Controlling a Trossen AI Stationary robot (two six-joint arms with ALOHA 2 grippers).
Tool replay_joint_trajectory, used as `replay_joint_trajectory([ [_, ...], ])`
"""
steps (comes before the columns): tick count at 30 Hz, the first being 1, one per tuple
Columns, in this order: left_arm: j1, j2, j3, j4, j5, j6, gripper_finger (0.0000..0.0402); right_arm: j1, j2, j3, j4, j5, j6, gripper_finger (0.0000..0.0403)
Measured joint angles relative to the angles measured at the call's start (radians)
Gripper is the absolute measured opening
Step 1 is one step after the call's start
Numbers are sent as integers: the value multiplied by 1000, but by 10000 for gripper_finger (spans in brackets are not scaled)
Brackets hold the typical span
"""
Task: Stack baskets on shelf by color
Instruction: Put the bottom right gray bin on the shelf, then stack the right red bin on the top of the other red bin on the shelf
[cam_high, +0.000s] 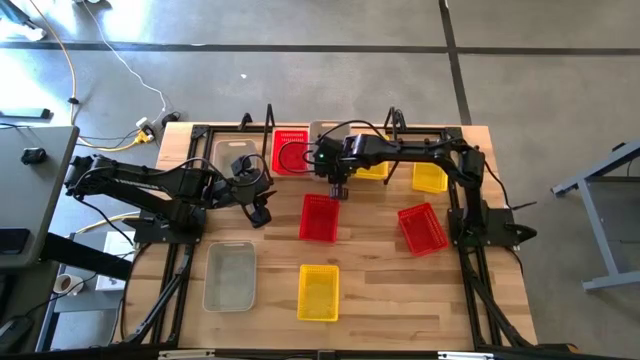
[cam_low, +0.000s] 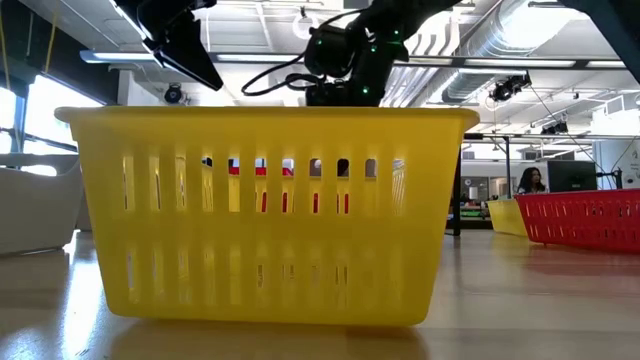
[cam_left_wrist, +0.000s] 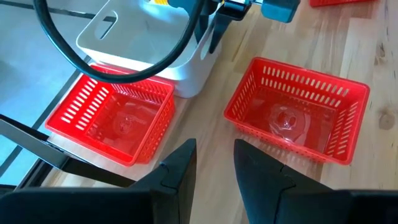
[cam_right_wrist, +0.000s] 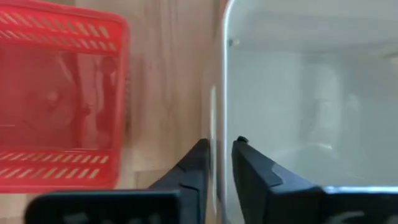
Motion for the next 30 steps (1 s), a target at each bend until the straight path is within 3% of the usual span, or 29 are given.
replay_joint_trajectory([
  [7,0,0,0,0,0,0,97,5,-11,0,-8,3,47,98],
  [30,0,0,0,0,30,-2,97,53,-41,1,-46,77,188,99],
])
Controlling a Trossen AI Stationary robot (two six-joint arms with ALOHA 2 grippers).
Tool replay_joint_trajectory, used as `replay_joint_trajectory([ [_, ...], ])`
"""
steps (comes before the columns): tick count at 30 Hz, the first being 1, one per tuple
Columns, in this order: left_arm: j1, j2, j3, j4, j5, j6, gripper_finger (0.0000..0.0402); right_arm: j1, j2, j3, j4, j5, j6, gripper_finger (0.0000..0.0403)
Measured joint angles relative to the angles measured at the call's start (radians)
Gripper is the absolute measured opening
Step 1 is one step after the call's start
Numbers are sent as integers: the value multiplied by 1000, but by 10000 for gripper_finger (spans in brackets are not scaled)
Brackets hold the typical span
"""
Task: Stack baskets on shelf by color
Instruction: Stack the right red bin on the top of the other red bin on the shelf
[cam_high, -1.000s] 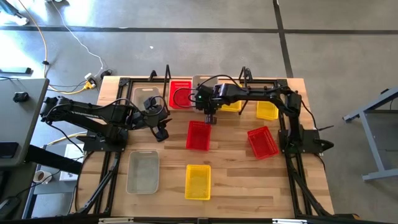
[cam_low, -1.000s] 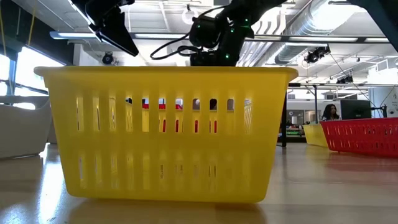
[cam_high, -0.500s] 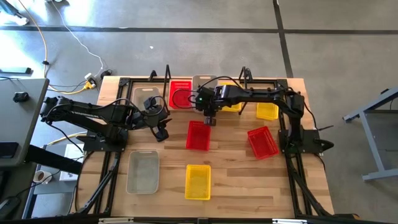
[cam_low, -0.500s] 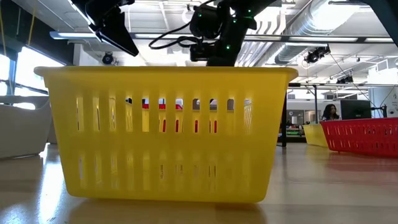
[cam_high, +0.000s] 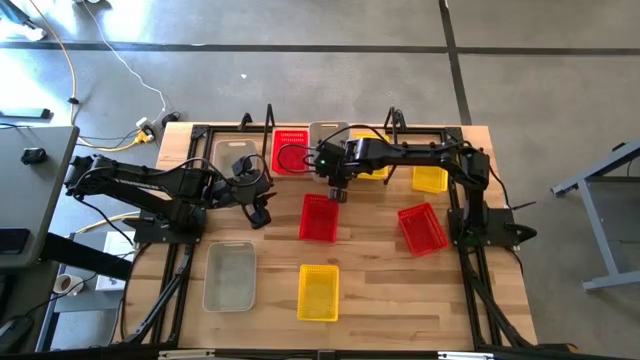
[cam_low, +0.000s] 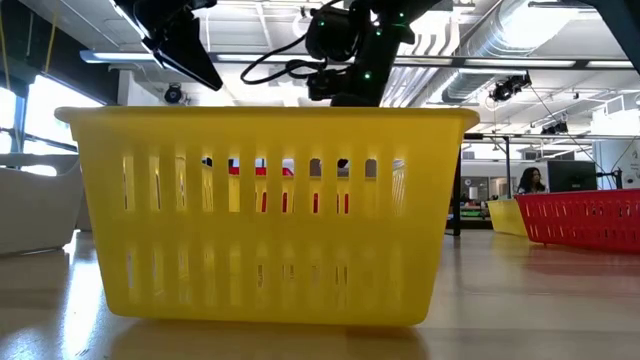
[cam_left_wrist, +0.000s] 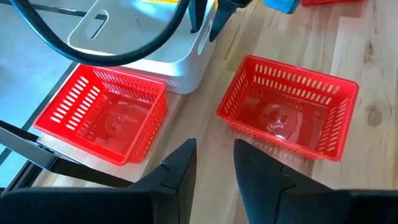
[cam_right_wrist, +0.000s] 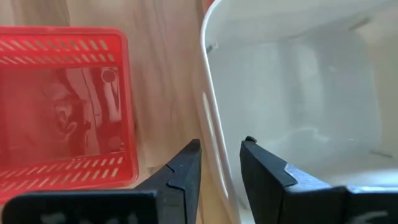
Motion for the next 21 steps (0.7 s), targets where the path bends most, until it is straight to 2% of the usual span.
replay_joint_trajectory([
  [21,0,0,0,-1,10,1,97,5,-84,2,-4,10,61,99],
])
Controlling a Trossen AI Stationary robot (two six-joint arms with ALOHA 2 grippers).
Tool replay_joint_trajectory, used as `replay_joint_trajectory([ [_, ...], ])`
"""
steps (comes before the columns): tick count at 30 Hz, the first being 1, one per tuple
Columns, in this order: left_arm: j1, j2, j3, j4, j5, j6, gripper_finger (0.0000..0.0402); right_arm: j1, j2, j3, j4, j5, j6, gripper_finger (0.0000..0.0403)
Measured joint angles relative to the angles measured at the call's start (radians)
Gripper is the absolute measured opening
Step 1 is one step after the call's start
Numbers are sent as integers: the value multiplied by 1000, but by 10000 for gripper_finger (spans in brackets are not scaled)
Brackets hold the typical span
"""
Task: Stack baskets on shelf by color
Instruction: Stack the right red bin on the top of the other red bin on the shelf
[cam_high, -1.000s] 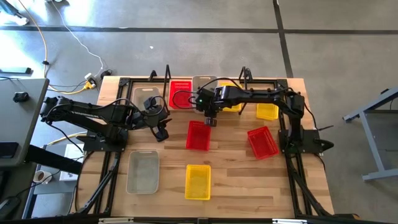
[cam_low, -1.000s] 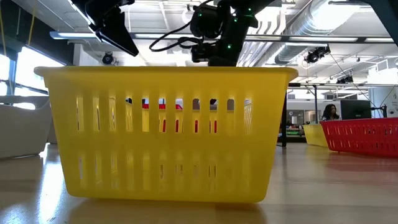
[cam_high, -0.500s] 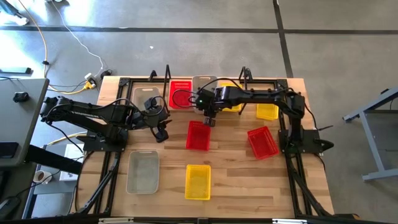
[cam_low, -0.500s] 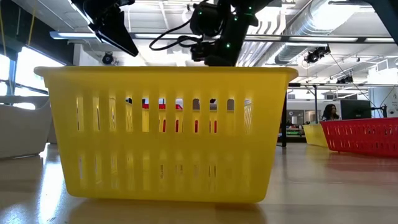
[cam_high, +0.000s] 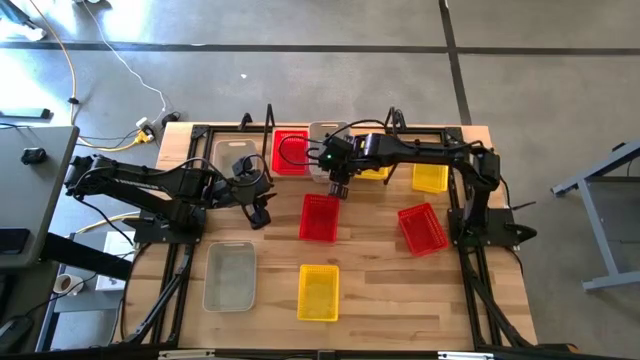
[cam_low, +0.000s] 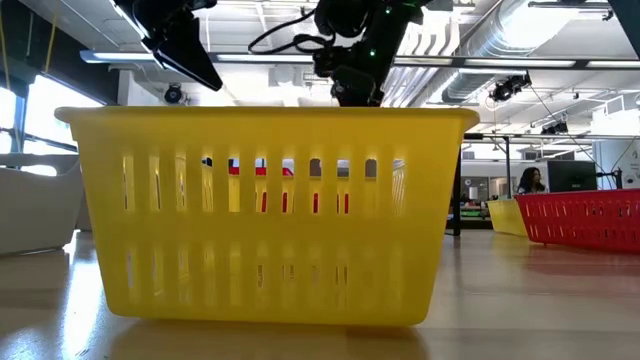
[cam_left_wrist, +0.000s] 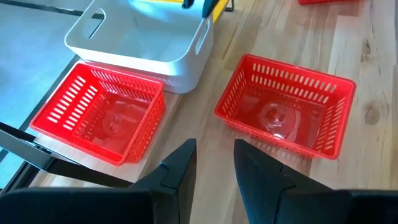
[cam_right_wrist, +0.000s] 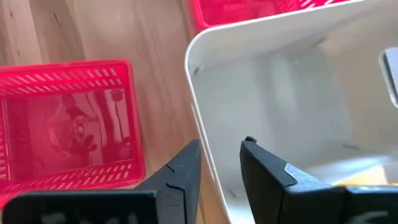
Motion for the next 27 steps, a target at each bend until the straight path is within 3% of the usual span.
replay_joint_trajectory([
  [8,0,0,0,-4,42,-17,97,43,-70,0,-47,1,127,99],
  [20,0,0,0,-9,164,-17,97,215,-150,0,-227,18,388,99],
  [27,0,0,0,-10,241,-17,97,302,-150,0,-237,-13,500,99],
])
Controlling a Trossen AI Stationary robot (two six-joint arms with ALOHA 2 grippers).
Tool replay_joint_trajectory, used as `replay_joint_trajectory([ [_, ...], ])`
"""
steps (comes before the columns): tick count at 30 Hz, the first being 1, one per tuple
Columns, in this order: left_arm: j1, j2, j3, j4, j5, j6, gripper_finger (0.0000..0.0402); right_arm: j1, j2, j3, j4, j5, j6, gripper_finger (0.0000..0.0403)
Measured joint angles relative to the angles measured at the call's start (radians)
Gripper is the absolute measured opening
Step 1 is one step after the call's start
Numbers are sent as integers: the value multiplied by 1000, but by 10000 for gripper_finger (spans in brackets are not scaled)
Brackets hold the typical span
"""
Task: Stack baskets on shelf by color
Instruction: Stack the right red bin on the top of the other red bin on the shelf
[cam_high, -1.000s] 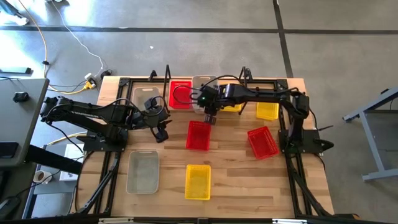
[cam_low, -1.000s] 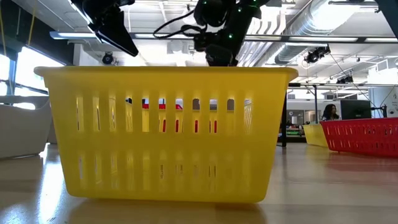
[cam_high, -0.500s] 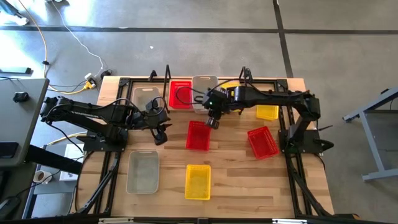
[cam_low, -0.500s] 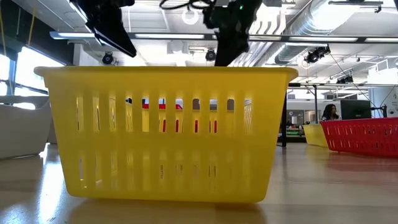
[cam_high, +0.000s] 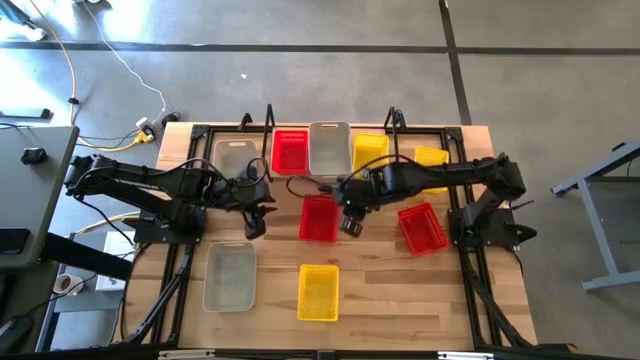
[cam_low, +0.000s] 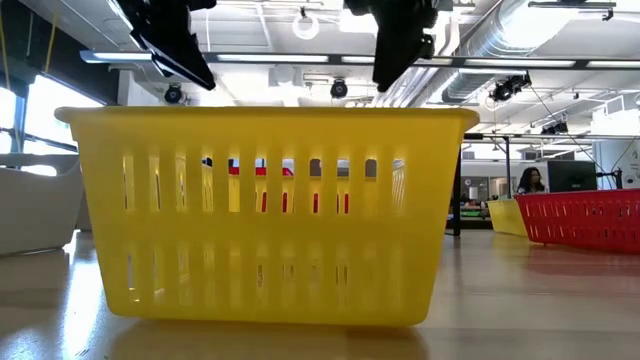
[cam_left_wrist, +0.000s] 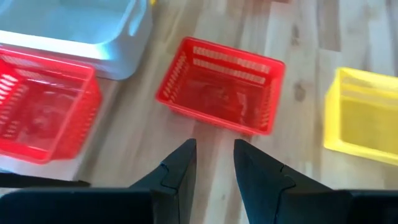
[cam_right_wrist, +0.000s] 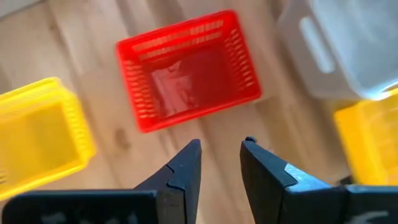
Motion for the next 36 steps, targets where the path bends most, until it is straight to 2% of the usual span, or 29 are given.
replay_joint_trajectory([
  [5,0,0,0,-1,69,0,97,64,0,-1,-38,-20,128,99],
  [20,0,0,0,-18,74,-1,97,196,0,-4,-448,85,445,99],
  [29,0,0,0,-35,74,0,97,208,-16,-10,-490,142,476,99],
  [31,0,0,0,-35,73,0,97,208,-41,-46,-483,152,495,99],
  [36,0,0,0,-35,73,0,97,207,-156,-233,-463,120,618,99],
])
